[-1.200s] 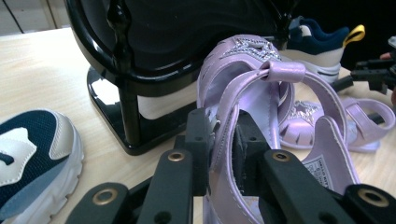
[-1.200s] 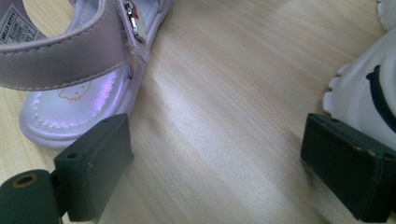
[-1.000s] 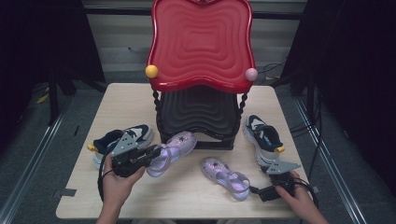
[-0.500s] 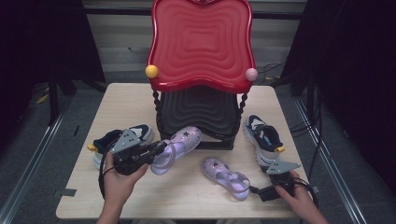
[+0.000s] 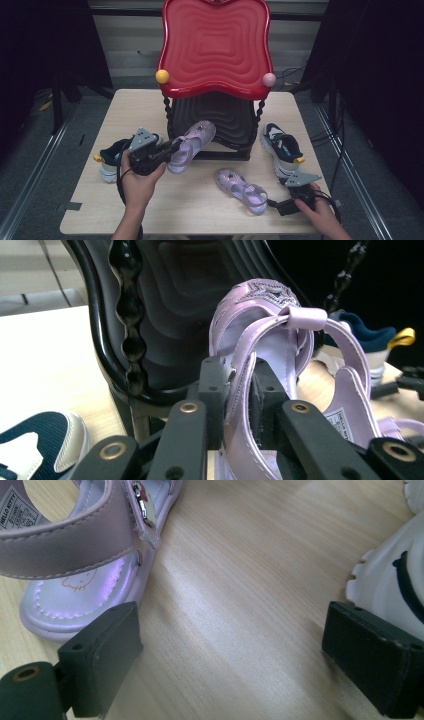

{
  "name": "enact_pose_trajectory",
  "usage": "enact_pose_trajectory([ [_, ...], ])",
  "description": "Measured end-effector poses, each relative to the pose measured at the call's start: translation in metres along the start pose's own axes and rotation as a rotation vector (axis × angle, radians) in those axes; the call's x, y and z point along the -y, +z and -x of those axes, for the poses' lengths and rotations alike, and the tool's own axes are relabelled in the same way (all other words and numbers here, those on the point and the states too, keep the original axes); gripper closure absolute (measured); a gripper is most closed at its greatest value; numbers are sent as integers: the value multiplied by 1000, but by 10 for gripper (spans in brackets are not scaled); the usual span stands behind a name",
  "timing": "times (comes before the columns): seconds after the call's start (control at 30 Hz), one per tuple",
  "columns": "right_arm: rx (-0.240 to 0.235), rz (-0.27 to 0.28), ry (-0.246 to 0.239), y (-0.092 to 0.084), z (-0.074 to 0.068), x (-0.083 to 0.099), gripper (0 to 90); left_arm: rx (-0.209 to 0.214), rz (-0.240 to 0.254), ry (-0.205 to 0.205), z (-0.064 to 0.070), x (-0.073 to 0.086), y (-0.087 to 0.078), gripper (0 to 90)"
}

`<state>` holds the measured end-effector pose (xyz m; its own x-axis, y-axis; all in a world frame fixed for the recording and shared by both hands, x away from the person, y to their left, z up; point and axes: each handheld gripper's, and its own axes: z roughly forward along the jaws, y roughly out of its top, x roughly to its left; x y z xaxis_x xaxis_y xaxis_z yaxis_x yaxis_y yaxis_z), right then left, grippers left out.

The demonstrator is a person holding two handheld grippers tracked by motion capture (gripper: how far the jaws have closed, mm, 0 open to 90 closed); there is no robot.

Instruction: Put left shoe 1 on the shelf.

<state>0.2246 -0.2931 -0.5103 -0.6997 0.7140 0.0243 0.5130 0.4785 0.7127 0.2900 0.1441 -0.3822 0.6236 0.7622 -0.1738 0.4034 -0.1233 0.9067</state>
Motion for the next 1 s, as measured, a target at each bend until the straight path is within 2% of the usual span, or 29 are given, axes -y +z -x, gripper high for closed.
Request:
enact_pose_trajectory([
  [0.33,0,0,0,0,0,0,80,-66,21,-22,4,-8,16,791],
  [0.5,0,0,0,0,0,0,80,-106,45,-25,7,-13,25,791],
  [0.53,0,0,0,0,0,0,80,-123,67,-41,9,-14,28,791],
  [0.7,0,0,0,0,0,0,80,-153,83,-50,9,-16,33,790],
  [0.77,0,0,0,0,0,0,80,-182,98,-56,10,-16,37,789],
  [1.0,-1,0,0,0,0,0,80,-216,123,-62,15,-18,48,788],
])
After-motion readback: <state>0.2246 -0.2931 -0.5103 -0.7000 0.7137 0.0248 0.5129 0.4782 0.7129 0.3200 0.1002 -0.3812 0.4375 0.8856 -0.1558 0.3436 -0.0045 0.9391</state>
